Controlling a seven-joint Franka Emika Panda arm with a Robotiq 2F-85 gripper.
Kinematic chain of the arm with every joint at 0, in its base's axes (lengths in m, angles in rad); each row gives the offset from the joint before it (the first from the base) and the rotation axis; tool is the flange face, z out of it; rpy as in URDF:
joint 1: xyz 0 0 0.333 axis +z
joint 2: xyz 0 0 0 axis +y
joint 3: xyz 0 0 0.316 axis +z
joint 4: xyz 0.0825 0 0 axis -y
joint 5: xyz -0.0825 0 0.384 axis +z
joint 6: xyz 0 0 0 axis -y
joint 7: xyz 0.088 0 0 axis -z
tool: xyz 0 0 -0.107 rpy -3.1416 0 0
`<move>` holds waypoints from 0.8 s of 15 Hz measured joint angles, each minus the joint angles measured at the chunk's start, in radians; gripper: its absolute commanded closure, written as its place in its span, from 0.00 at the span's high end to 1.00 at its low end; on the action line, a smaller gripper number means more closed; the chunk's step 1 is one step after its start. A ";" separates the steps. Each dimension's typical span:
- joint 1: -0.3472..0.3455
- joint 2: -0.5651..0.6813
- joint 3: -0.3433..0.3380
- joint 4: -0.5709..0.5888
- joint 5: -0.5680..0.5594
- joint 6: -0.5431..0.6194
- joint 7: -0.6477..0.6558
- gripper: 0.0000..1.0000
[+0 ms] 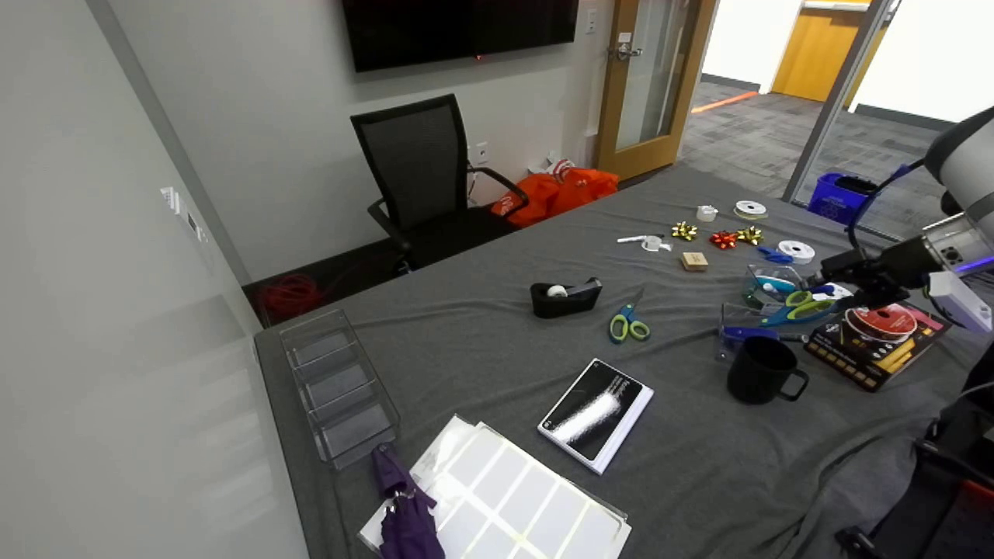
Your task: Move the scissors from the bowl to the cup
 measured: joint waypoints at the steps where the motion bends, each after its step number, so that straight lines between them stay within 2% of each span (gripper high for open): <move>1: -0.029 0.030 0.035 0.011 0.028 -0.018 -0.019 1.00; 4: -0.180 0.113 0.210 0.049 0.085 -0.051 -0.055 1.00; 5: -0.224 0.140 0.260 0.065 0.099 -0.057 -0.063 0.75; 6: -0.263 0.163 0.302 0.080 0.109 -0.059 -0.070 0.74; 7: -0.299 0.181 0.338 0.095 0.110 -0.062 -0.073 0.68; 12: -0.422 0.242 0.443 0.153 0.110 -0.088 -0.073 0.31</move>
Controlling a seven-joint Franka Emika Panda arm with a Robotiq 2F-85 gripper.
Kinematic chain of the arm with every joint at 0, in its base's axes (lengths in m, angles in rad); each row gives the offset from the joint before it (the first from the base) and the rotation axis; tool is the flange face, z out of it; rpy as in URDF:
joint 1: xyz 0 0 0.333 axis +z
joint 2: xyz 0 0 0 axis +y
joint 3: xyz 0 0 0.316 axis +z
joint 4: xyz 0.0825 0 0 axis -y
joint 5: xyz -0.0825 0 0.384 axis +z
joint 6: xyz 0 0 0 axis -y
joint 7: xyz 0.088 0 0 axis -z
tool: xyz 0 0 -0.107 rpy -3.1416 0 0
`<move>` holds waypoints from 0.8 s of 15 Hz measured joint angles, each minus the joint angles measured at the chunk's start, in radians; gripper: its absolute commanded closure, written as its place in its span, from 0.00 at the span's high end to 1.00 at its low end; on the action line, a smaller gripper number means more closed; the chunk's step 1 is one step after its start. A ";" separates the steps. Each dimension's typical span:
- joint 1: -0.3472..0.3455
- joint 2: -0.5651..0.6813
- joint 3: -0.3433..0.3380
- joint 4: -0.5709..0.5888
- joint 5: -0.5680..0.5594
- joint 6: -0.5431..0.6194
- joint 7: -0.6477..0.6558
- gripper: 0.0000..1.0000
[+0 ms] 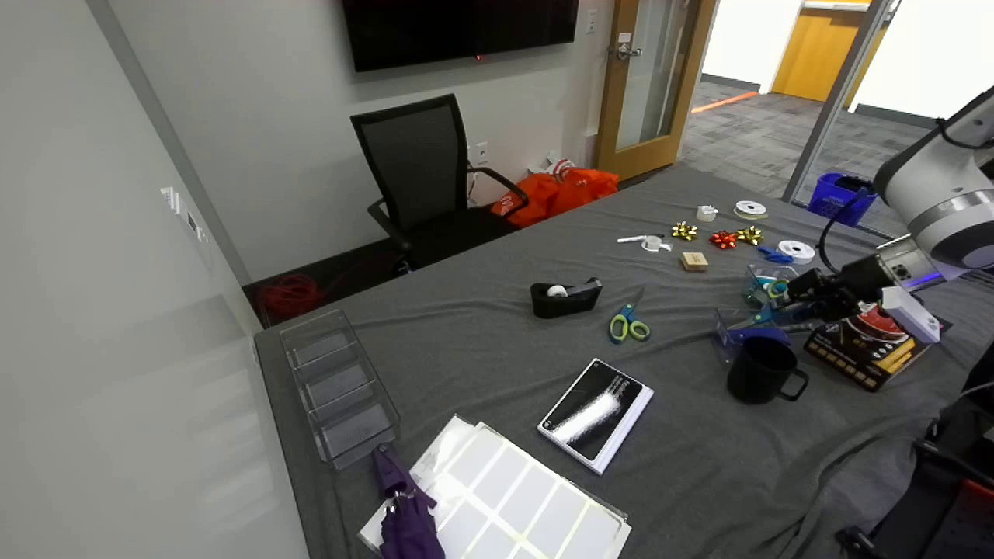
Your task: Move the scissors from the bowl to the cup
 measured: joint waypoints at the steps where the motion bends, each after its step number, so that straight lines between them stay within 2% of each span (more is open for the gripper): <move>1: -0.014 0.007 0.011 0.007 0.000 -0.007 0.000 0.25; 4: -0.043 0.020 0.030 0.023 0.000 -0.033 0.000 0.04; 5: -0.050 0.020 0.034 0.027 0.000 -0.046 0.000 0.02; 12: -0.076 0.020 0.041 0.040 0.003 -0.097 0.000 0.04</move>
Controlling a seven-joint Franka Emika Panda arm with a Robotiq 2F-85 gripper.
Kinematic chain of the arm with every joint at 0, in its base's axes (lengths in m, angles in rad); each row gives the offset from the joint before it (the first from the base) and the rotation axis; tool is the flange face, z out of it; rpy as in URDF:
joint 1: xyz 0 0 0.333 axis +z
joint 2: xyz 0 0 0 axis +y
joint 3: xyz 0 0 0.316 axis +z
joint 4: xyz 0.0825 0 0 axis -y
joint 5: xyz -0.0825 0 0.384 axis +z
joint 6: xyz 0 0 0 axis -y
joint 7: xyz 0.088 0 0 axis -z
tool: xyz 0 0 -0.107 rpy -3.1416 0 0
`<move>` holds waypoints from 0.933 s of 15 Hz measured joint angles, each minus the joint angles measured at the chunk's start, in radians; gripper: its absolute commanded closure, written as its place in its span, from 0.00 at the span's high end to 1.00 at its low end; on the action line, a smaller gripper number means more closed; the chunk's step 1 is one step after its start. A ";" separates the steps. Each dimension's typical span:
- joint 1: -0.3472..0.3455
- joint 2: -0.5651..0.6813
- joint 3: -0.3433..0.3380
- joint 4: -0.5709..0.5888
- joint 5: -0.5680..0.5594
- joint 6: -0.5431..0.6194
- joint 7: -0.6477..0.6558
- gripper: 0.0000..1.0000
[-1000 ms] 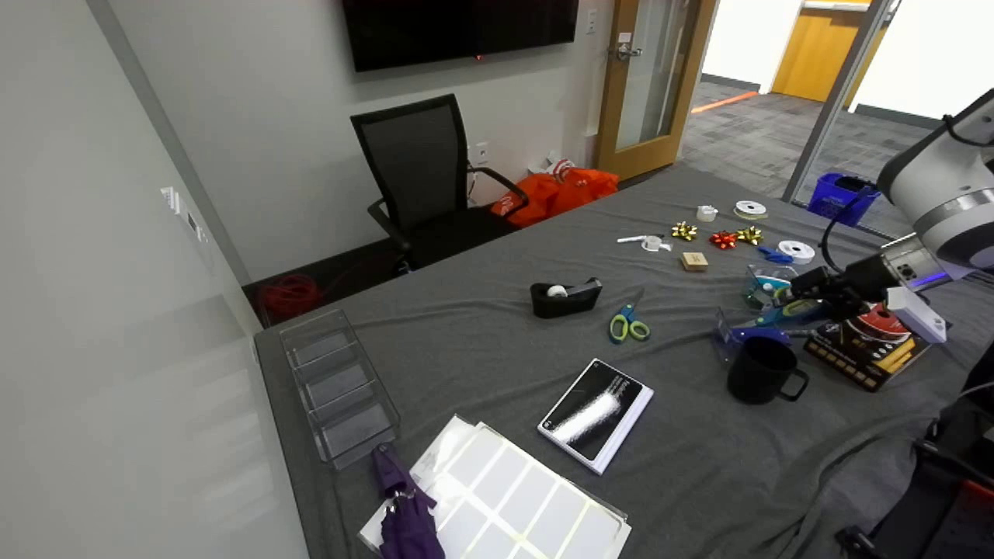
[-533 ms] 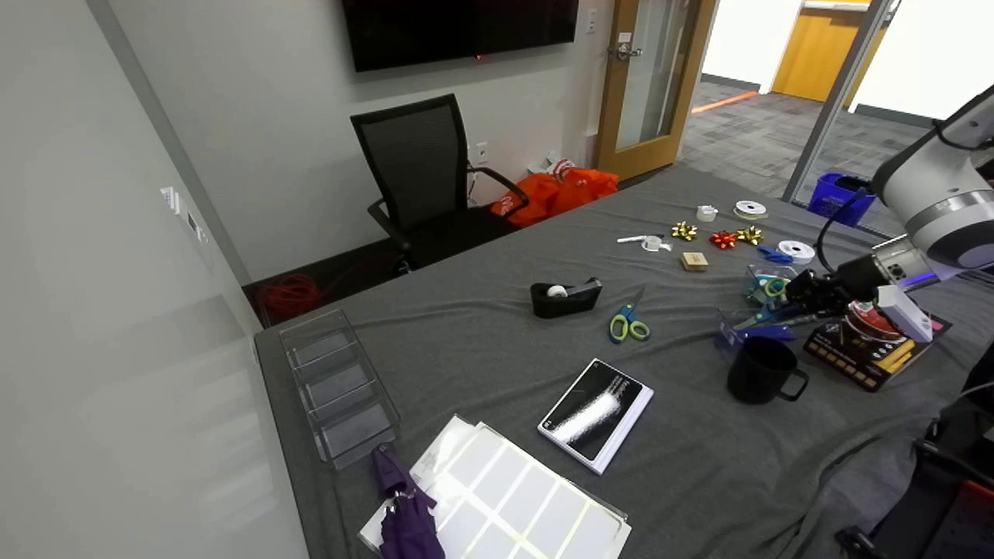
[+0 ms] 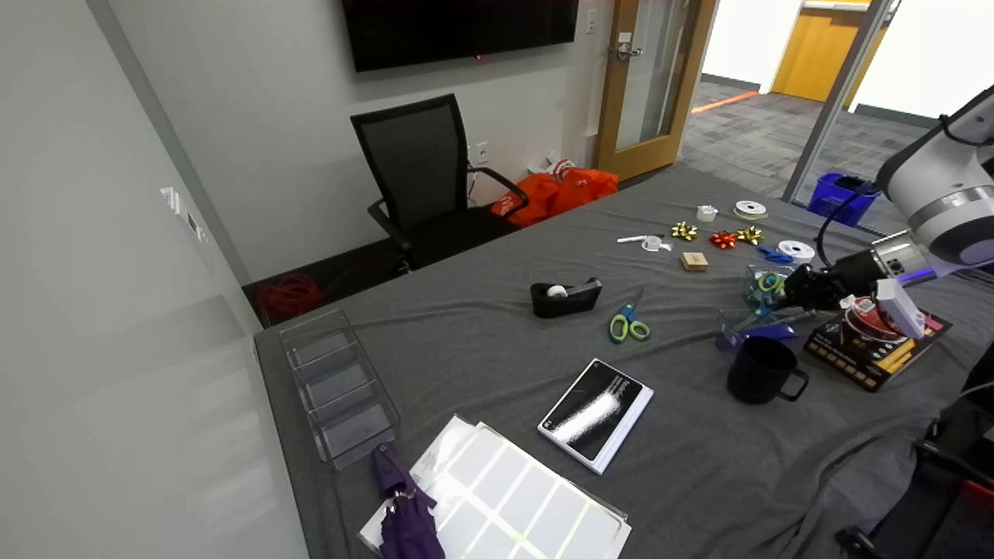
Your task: Move the scissors from the bowl to the cup
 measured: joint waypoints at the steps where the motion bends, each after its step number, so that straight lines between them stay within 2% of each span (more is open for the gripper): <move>1: -0.001 0.000 0.001 0.000 0.000 -0.001 0.000 0.04; 8: -0.001 -0.021 0.001 -0.002 0.000 0.005 0.030 0.04; 14: -0.001 -0.124 0.006 -0.025 -0.004 0.015 0.085 0.04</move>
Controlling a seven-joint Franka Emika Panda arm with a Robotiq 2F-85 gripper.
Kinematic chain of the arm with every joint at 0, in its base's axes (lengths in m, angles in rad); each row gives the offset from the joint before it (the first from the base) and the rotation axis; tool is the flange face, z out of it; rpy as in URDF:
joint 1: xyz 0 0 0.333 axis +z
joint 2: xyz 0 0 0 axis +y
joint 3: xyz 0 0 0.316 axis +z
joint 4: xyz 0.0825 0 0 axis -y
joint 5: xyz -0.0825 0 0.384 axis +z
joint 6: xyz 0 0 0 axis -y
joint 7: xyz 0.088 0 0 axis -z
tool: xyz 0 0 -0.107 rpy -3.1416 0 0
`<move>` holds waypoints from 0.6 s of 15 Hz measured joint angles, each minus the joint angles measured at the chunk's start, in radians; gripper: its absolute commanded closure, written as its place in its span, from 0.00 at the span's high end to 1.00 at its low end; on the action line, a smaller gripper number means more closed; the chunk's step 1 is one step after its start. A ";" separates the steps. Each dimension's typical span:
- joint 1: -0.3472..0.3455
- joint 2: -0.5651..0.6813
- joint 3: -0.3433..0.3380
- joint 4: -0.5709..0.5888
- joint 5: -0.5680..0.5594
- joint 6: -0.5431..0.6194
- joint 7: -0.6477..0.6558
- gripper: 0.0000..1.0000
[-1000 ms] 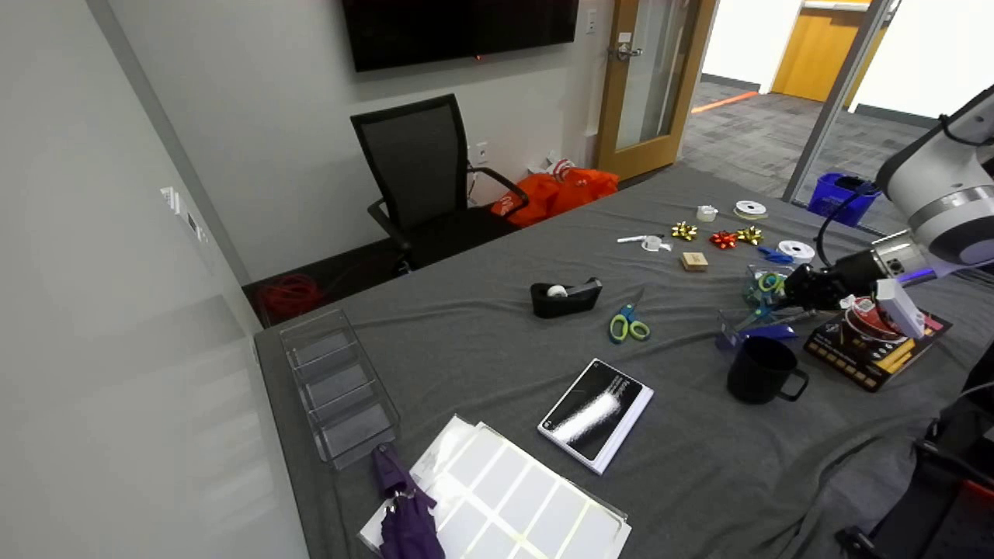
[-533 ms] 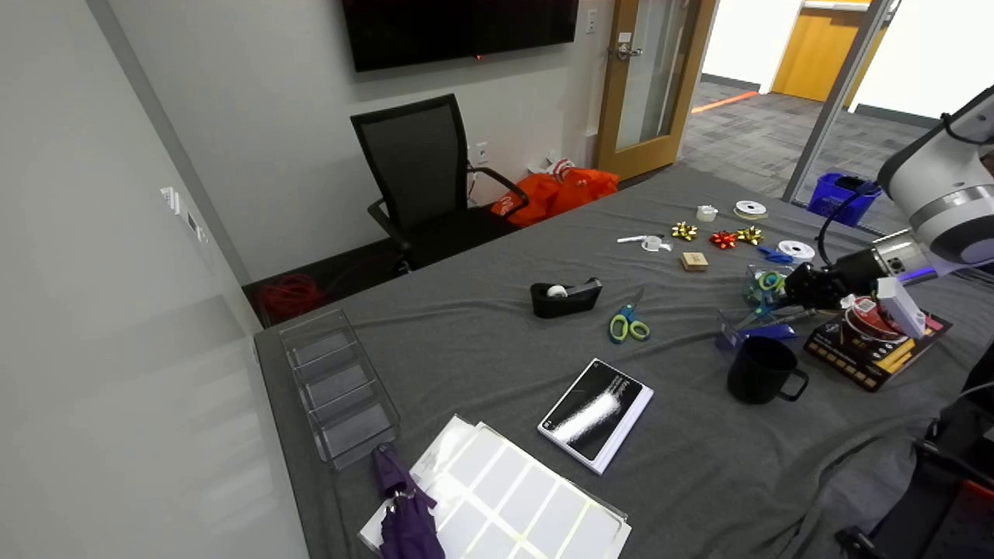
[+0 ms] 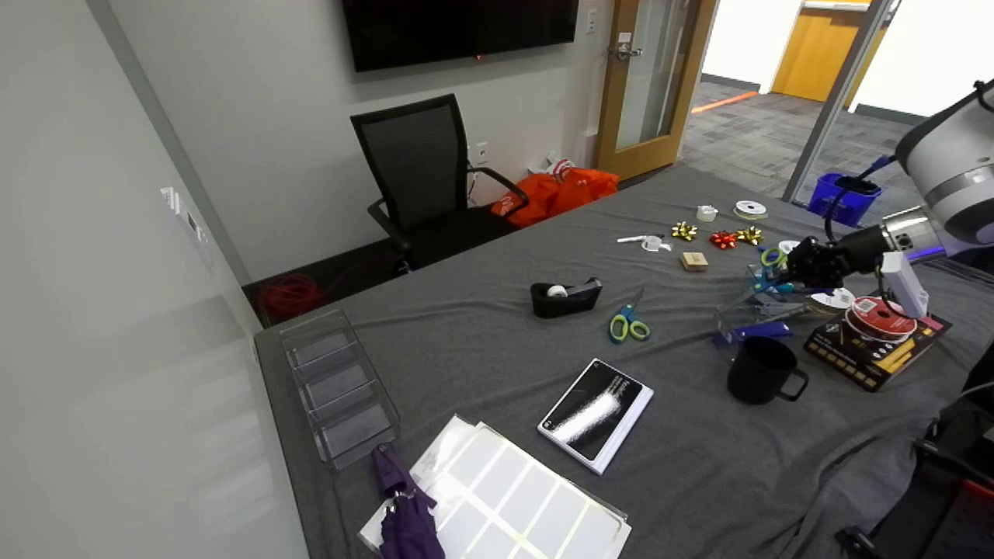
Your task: Move the scissors from the bowl to the cup
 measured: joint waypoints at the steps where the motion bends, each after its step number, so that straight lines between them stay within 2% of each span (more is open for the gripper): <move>1: 0.000 -0.019 0.000 -0.007 -0.006 0.002 0.007 0.04; 4: 0.000 -0.080 0.002 -0.032 -0.041 0.010 0.047 0.04; 9: 0.000 -0.173 0.032 -0.089 -0.188 0.065 0.205 0.04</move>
